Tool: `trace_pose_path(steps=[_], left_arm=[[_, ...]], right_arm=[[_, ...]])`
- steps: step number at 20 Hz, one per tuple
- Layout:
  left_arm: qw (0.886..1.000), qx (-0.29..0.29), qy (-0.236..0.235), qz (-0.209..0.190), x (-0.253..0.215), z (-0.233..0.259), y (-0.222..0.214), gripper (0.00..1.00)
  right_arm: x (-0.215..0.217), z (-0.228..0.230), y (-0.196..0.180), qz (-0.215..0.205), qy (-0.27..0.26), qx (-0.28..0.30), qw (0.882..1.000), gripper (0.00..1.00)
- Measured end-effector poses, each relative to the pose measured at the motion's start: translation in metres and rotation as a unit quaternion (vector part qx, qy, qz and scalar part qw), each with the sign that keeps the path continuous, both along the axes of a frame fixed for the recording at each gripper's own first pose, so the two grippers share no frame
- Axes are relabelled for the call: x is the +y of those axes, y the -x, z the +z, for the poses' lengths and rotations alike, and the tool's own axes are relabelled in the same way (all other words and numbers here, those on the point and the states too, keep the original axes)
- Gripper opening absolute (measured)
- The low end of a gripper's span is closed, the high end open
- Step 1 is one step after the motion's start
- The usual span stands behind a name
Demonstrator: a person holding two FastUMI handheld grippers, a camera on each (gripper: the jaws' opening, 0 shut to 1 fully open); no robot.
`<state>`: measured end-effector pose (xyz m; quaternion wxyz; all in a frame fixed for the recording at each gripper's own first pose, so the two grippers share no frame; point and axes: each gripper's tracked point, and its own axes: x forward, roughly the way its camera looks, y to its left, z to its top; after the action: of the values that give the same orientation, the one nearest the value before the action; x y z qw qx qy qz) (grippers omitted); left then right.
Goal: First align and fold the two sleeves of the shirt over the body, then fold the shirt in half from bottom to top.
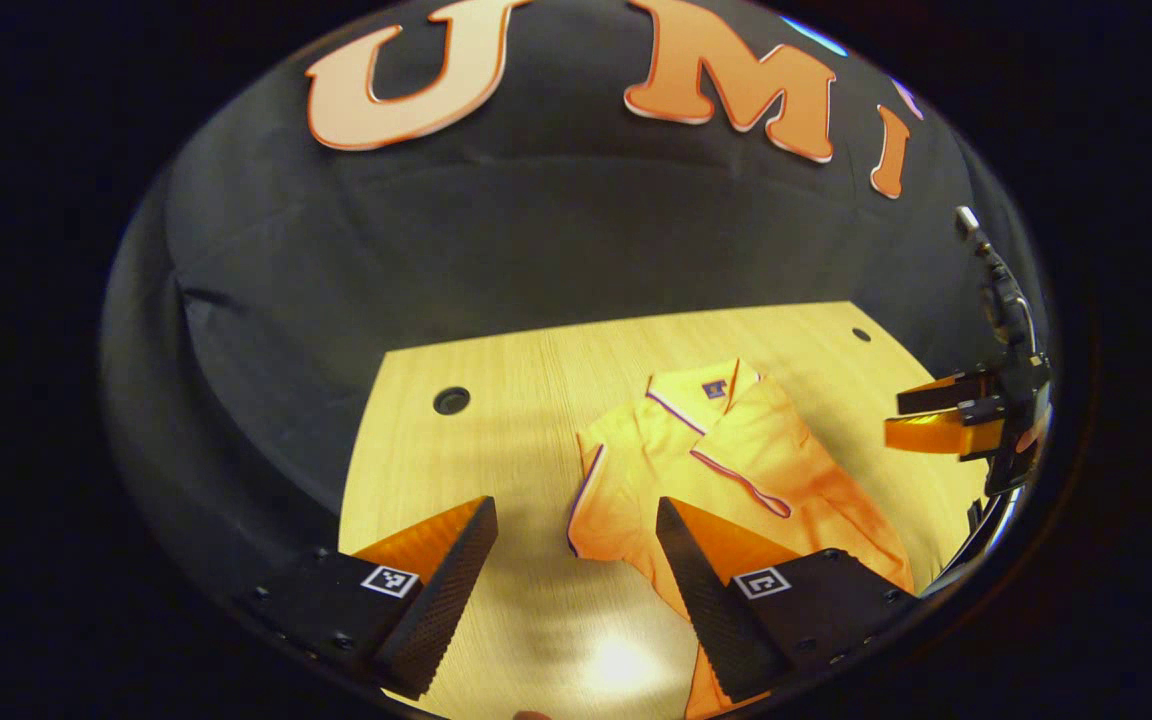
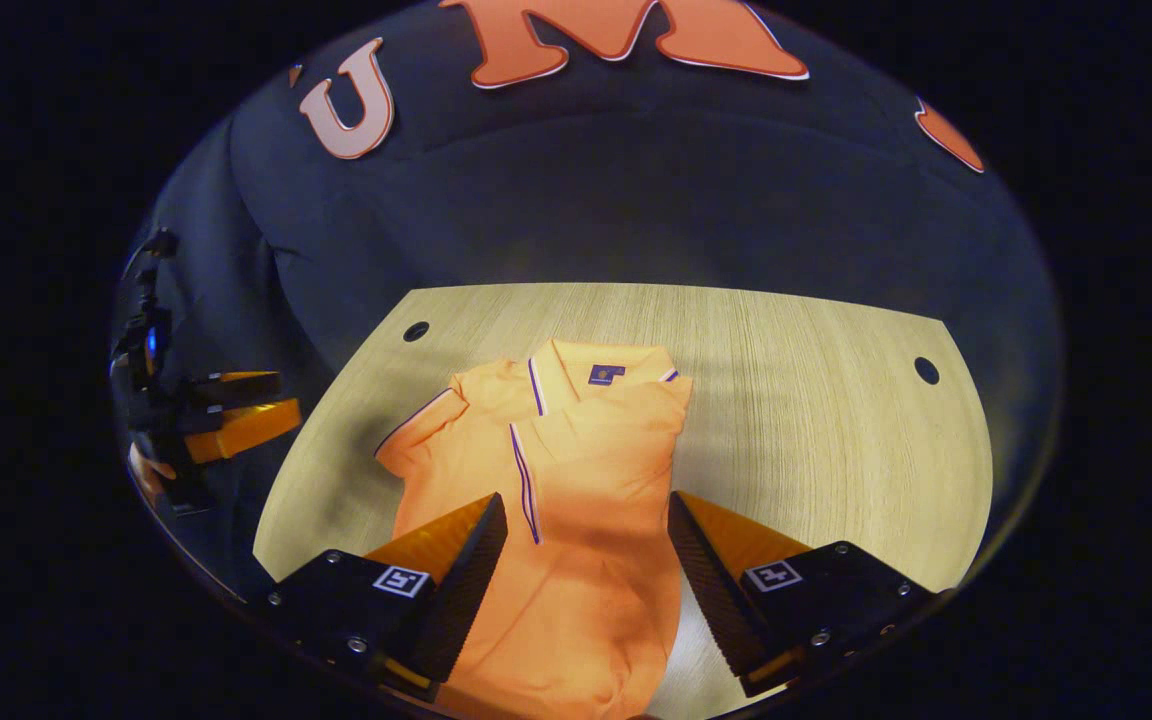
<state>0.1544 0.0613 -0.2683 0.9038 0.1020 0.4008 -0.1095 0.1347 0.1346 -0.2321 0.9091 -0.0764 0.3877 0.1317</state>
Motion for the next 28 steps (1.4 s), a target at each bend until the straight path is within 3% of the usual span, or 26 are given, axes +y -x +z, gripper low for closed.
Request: trace_pose_path(steps=[4, 7, 16, 23, 25, 28], left_arm=[[0.996, 0.085, -0.013, -0.004, 0.001, -0.059, -0.023, 0.98], [0.99, 0.133, -0.048, 0.007, 0.017, -0.1, -0.032, 0.98], [0.974, 0.206, -0.088, 0.022, 0.038, -0.155, -0.04, 0.98], [0.973, 0.222, -0.056, 0.014, 0.028, -0.158, -0.037, 0.96], [0.973, 0.222, -0.053, 0.016, 0.024, -0.16, -0.035, 0.74], [0.976, 0.217, -0.03, 0.015, 0.014, -0.162, -0.034, 0.16]], right_arm=[[-0.026, 0.004, 0.013, -0.011, -0.005, 0.009, 1.0, 0.99], [-0.042, 0.001, 0.021, -0.022, -0.014, 0.02, 0.999, 0.99], [-0.066, -0.02, 0.03, -0.04, -0.018, 0.054, 0.998, 0.99], [-0.041, -0.004, 0.036, -0.023, -0.053, 0.047, 0.997, 0.98], [-0.036, 0.001, 0.038, -0.018, -0.058, 0.046, 0.997, 0.98], [-0.038, 0.006, 0.039, -0.019, -0.056, 0.041, 0.997, 0.99]])
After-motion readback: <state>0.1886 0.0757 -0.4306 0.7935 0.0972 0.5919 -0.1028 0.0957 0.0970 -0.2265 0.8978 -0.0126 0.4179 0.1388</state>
